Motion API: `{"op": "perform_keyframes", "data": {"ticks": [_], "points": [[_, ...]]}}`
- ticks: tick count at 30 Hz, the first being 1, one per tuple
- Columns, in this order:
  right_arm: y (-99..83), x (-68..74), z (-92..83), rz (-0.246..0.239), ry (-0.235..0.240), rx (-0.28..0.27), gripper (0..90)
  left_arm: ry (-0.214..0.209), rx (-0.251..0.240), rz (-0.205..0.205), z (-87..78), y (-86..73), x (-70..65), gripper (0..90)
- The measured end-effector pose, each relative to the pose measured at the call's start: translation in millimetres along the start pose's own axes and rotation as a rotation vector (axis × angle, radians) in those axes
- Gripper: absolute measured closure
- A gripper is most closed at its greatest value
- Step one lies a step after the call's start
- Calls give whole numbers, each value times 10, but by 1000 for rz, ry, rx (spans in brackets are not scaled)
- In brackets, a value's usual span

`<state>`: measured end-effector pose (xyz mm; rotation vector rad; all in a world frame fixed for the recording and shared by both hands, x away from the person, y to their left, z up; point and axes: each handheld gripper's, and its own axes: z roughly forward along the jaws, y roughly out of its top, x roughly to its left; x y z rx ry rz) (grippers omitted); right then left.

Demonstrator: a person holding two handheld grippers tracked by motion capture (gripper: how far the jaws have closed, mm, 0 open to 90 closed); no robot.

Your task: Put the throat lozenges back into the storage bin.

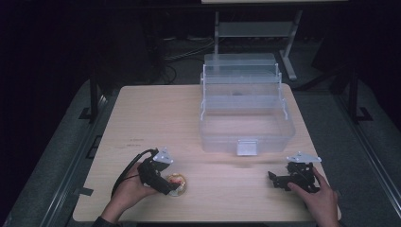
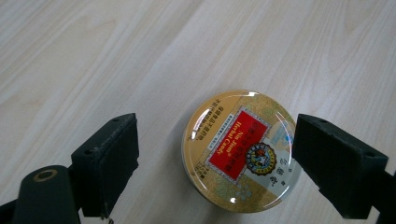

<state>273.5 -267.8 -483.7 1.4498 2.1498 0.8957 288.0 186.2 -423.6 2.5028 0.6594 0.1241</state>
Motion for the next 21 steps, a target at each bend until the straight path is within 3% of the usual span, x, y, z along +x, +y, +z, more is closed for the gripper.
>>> {"op": "perform_keyframes", "data": {"ticks": [12,21], "points": [[0,0,0,0,0,0,0,-23,36,29,112,15,-70,143],[0,0,0,1,0,0,0,-27,34,34,125,22,-85,143]]}}
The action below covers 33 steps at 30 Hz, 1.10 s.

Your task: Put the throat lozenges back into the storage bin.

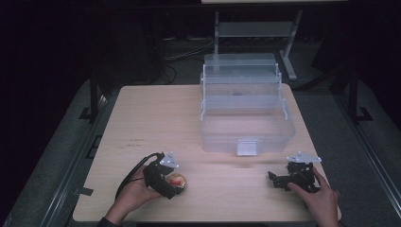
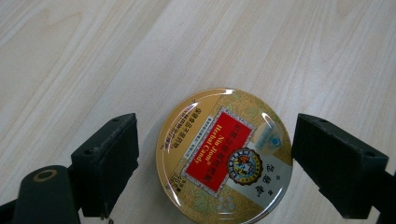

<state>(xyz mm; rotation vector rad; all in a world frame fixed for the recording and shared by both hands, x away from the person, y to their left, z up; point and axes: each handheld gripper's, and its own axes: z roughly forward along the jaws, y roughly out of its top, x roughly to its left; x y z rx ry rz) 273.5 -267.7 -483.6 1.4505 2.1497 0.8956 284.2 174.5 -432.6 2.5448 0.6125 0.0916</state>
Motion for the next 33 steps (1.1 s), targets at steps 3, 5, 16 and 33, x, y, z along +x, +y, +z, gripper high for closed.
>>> {"op": "perform_keyframes", "data": {"ticks": [3,5,16,33], "points": [[0,0,0,0,0,0,0,-6,6,5,25,6,-19,143],[0,0,0,0,0,0,0,-8,7,2,37,9,-29,143],[0,0,0,0,0,0,0,-5,43,22,109,7,-45,143],[0,0,0,0,0,0,0,6,76,39,179,-19,-69,179]]}}
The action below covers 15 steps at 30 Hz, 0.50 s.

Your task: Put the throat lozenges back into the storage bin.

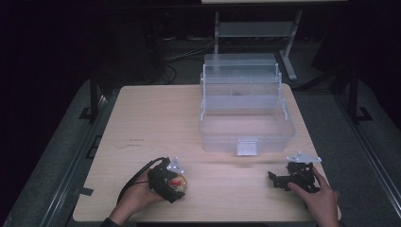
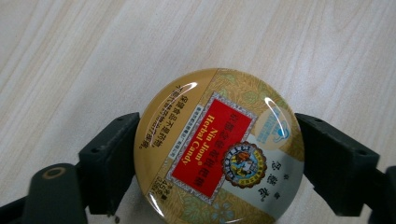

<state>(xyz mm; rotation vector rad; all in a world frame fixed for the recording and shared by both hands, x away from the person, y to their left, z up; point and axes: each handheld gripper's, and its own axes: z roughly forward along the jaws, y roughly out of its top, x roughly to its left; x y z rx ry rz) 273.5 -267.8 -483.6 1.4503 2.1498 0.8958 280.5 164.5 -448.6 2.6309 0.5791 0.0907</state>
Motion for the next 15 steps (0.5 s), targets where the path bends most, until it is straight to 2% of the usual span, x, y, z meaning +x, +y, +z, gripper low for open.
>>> {"op": "perform_keyframes", "data": {"ticks": [11,15], "points": [[0,0,0,0,0,0,0,-1,10,19,-9,4,3,197],[0,0,0,0,0,0,0,-6,-3,7,-19,13,-2,197]]}}
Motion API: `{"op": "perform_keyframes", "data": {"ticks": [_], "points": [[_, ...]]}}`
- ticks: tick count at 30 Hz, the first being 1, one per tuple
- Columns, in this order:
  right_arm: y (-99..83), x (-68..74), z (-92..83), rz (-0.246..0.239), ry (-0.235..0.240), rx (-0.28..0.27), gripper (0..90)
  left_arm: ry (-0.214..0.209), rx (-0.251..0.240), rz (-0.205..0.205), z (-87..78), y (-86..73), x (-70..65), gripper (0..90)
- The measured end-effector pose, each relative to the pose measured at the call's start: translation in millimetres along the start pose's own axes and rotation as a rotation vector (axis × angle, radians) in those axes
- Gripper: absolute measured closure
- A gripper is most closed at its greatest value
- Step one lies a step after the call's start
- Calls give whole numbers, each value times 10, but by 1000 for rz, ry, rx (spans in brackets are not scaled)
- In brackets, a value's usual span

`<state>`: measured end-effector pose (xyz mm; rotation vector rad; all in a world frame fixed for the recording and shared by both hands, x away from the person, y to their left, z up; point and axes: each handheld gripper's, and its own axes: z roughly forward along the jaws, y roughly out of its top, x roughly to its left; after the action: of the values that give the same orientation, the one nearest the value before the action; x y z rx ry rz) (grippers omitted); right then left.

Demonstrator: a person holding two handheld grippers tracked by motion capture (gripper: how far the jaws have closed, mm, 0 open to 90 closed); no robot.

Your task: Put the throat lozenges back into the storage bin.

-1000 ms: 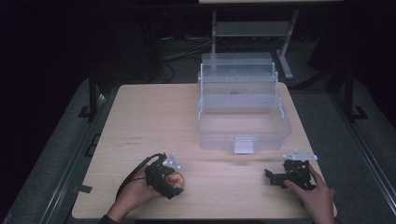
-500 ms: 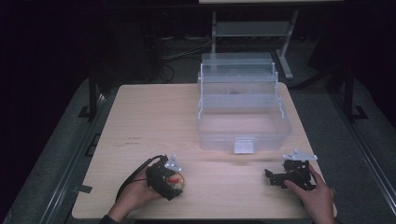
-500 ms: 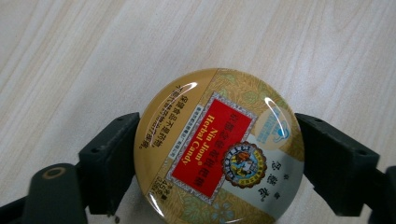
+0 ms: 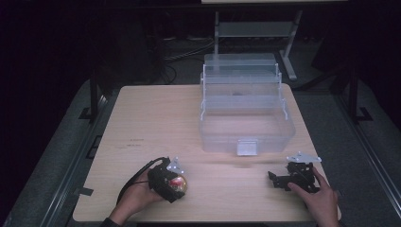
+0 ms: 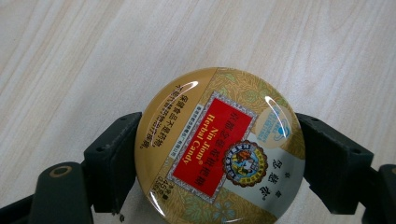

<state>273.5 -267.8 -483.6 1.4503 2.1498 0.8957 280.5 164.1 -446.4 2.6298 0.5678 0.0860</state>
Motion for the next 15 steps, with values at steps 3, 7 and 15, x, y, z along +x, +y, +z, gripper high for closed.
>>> {"op": "perform_keyframes", "data": {"ticks": [3,7,15], "points": [[0,0,0,0,0,0,0,4,2,2,-22,5,17,197],[0,0,0,0,0,0,0,-1,1,-11,-51,26,23,198],[0,0,0,0,0,0,0,-7,-17,-16,-105,88,35,198]]}}
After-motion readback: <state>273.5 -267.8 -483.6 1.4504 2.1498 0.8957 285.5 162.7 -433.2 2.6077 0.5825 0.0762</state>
